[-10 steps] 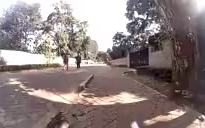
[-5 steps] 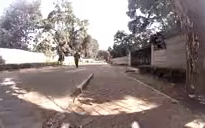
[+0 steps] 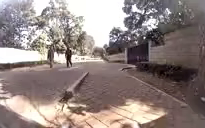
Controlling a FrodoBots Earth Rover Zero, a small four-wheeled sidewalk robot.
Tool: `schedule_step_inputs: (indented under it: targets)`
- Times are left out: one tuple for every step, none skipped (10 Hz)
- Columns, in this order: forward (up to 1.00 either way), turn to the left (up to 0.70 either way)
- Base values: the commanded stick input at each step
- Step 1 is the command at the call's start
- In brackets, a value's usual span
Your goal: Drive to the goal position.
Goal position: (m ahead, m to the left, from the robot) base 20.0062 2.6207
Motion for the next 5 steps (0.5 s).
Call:
schedule_step_inputs:
  targets:
    - [0.66,0.00]
    - [0.65,0.00]
    - [0.64,0.00]
    - [0.64,0.00]
    - [0.64,0.00]
